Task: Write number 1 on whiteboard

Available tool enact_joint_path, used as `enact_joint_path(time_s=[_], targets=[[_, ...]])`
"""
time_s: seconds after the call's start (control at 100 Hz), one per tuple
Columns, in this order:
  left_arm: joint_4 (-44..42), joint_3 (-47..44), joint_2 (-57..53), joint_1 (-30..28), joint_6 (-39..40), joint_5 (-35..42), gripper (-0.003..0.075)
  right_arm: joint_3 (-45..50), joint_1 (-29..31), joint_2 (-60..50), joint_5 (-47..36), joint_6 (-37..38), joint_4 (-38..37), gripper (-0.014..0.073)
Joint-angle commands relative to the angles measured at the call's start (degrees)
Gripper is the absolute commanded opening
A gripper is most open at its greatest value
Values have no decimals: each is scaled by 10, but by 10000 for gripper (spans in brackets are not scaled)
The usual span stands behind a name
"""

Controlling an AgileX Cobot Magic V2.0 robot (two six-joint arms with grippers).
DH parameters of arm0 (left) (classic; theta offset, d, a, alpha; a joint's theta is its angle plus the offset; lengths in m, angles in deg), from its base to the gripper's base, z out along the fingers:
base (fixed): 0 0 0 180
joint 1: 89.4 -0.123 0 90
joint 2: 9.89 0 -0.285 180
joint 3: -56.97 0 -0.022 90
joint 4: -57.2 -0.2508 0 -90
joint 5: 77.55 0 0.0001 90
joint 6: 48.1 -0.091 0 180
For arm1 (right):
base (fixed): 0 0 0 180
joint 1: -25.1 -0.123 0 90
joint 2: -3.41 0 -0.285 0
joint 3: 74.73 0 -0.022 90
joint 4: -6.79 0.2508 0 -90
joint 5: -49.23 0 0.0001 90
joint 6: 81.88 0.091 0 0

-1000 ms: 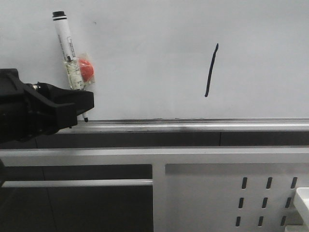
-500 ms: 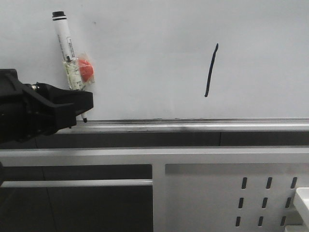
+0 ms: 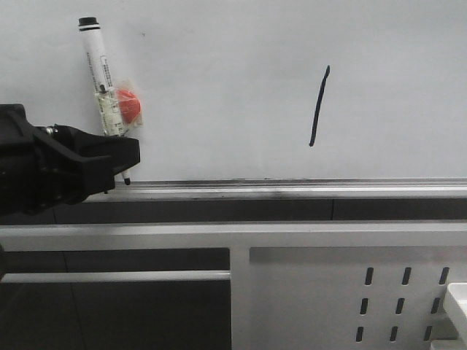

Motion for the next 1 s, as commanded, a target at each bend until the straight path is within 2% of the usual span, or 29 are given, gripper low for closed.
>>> enact_joint_path(time_s=[0.0,0.09,0.16,0.44,0.77,0.87,0.99], targets=[[34,7,-21,1,8,116,151,-13,4,-5,-38,-1,-7,-69],[34,7,-21,1,8,116,242,-13,4,-5,-34,-1,-7,-69],[35,4,-21,1,8,116,275,-13,4,-5,-31,-1,-7,-69],[36,-35,-39,1,8,116,277,-13,4,-5,-30,-1,-7,-69],[27,-85,-115,1,8,116,282,-13,4,-5,-26,-1,-7,-69],[4,-99,-136,1,8,116,243,-2,4,-23,-30,-1,-7,-69],[-8,-116,-147,1,8,116,85,50,4,-69,-83,12,-7,-69]])
